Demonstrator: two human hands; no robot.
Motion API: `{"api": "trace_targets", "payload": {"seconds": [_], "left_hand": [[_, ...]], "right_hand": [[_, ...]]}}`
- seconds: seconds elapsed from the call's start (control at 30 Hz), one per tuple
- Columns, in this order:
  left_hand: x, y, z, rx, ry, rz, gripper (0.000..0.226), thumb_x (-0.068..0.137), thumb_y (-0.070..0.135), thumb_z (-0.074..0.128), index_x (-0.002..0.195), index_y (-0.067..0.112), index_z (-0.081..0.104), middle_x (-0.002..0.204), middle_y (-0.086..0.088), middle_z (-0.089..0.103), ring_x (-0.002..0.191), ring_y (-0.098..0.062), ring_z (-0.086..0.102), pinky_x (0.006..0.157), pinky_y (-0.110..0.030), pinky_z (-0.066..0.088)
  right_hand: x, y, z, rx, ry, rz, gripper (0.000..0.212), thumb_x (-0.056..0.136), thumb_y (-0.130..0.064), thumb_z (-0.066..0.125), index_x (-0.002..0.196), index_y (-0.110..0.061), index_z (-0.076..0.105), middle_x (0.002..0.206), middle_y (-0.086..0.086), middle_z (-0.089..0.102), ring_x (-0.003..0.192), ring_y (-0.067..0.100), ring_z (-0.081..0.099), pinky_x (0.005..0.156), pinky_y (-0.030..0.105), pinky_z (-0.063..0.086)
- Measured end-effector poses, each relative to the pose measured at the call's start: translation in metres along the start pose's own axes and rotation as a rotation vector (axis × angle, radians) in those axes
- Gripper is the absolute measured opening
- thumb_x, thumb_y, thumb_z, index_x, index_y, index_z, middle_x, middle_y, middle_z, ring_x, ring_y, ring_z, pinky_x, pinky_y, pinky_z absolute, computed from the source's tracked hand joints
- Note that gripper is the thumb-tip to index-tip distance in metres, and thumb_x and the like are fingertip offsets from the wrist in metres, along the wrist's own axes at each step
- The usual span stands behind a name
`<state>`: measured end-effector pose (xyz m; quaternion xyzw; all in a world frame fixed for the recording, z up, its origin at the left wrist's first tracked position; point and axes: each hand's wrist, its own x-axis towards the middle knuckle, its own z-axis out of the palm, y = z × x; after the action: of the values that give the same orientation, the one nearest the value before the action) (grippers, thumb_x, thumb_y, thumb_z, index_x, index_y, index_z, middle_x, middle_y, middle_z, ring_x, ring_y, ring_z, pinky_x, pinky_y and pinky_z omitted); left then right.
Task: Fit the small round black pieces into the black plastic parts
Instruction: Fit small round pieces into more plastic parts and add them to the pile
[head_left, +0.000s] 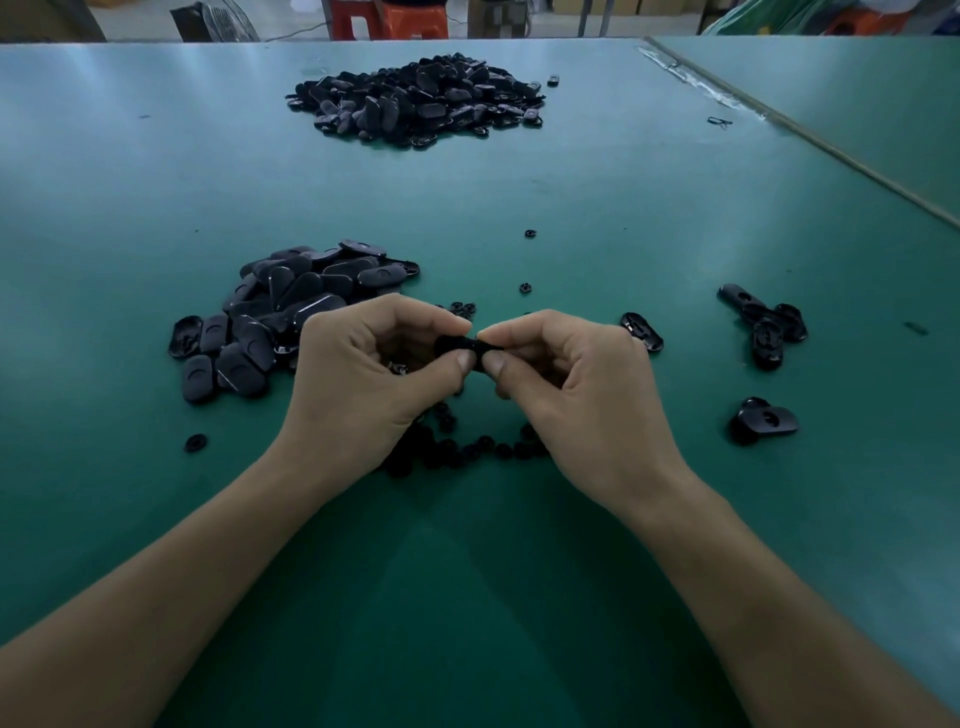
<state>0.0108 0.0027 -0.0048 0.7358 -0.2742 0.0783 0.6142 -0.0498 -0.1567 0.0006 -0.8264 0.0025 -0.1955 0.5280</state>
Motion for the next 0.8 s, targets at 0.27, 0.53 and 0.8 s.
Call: {"api": "trace_targets", "payload": {"seconds": [0.27, 0.53, 0.8], "left_hand": [[0.01, -0.008, -0.019, 0.418, 0.297, 0.085, 0.015, 0.089, 0.019, 0.07, 0.096, 0.032, 0.067, 0.084, 0.024, 0.064, 0.072, 0.003, 0.062, 0.07, -0.015, 0.05], [0.017, -0.015, -0.037, 0.696, 0.31, -0.12, 0.006, 0.087, 0.037, 0.061, 0.093, 0.038, 0.063, 0.076, 0.005, 0.065, 0.091, -0.03, 0.063, 0.093, -0.051, 0.049], [0.018, -0.025, -0.037, 0.91, 0.302, -0.2, 0.018, 0.092, 0.032, 0.064, 0.109, 0.028, 0.069, 0.115, -0.007, 0.059, 0.115, -0.033, 0.047, 0.095, -0.043, 0.034]], "right_hand": [[0.002, 0.005, -0.013, -0.449, 0.159, -0.024, 0.032, 0.096, -0.013, 0.059, 0.127, -0.02, 0.065, 0.134, -0.003, 0.06, 0.128, 0.01, 0.049, 0.108, 0.011, 0.026], [0.003, 0.015, -0.026, -0.825, 0.107, 0.353, 0.056, 0.104, -0.027, 0.038, 0.155, -0.036, 0.019, 0.165, 0.012, 0.003, 0.151, 0.035, -0.002, 0.121, 0.046, 0.0], [0.004, 0.019, -0.039, -0.908, -0.012, 0.428, 0.049, 0.102, -0.015, 0.04, 0.15, -0.023, 0.039, 0.157, 0.008, 0.035, 0.148, 0.03, 0.024, 0.121, 0.045, 0.02]]}}
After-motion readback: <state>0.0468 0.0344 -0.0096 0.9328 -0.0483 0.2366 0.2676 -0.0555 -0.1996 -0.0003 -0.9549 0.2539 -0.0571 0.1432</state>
